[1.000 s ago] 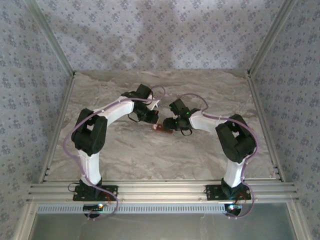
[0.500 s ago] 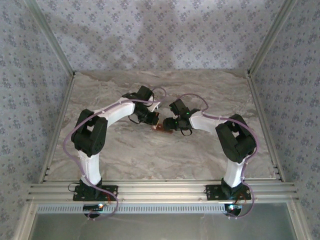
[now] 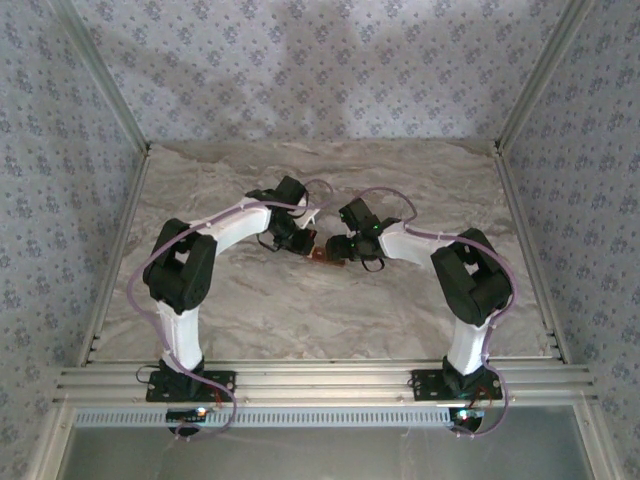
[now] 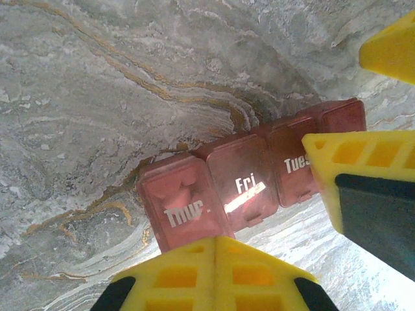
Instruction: Sort the pills into containers
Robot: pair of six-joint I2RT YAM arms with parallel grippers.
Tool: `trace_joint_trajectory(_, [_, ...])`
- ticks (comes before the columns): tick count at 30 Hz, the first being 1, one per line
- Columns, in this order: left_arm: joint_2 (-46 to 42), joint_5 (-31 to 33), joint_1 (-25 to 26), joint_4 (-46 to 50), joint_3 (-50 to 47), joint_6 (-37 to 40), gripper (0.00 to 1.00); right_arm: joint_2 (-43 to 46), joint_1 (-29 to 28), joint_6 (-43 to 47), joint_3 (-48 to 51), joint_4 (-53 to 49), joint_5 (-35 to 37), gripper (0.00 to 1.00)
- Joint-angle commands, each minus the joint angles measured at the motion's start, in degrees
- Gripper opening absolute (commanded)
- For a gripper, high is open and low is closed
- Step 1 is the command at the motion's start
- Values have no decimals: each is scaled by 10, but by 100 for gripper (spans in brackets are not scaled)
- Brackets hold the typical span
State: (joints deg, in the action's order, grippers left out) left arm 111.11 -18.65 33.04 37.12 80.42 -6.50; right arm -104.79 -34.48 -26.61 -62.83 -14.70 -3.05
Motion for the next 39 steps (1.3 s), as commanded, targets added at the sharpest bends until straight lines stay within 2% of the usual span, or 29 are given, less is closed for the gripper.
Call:
trace_joint_trajectory(1, [8,8,8,14,-7,13,0,-22,5,-8,22,-37,25,74])
trace_joint_trajectory(15, [25,52,18,11,-19,16,0,-21,5,-7,23,-37,25,74])
trace_joint_trajectory(28, [-7,49,18,-6,-20,11,0,-23,6,-7,22,-39,22,74])
trace_joint_trajectory(33, [-71,41,16,-68,-53,-5,0,-20,7,-5,12,-48,18,74])
trace_joint_trajectory(39, [-171,62,10,-207,-137,-46,11,-14,7,-2,-2,-58,15,74])
